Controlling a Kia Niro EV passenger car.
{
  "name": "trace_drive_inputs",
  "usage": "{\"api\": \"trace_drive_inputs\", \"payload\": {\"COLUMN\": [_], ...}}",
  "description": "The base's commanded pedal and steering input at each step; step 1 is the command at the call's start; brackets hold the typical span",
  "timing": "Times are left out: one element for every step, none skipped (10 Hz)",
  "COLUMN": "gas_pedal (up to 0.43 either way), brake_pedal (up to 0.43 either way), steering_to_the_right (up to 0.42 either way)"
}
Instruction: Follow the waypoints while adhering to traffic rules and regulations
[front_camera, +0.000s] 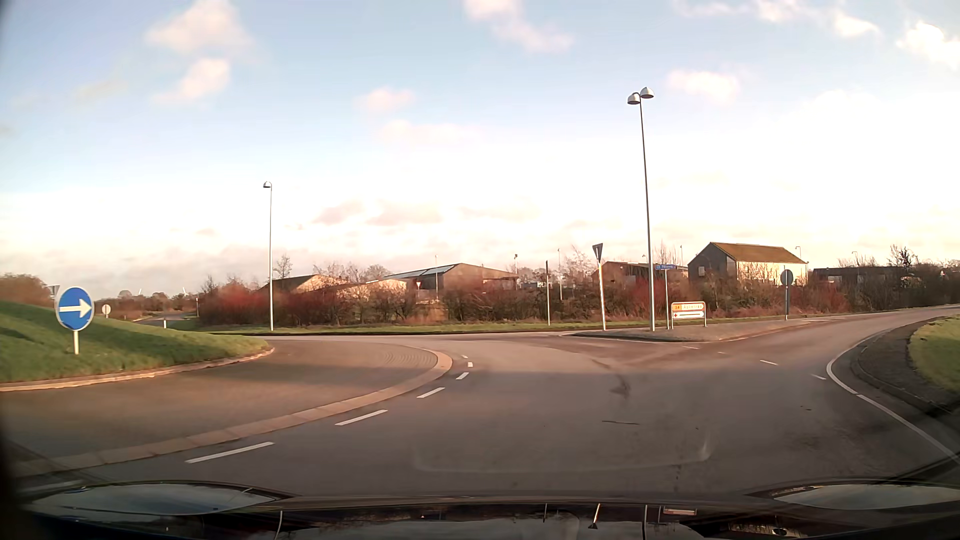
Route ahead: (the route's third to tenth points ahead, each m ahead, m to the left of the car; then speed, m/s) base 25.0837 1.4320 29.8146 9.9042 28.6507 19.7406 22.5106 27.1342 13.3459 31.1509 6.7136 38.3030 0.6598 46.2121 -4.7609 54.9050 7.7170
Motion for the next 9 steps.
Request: {"api": "trace_drive_inputs", "payload": {"gas_pedal": [0.079, 0.079, 0.059, 0.059, 0.059, 0.059, 0.059, 0.059, 0.067], "brake_pedal": [0.000, 0.000, 0.000, 0.000, 0.000, 0.000, 0.000, 0.000, 0.000], "steering_to_the_right": [0.074, 0.061, 0.046, 0.037, 0.030, 0.021, 0.003, -0.010, -0.027]}}
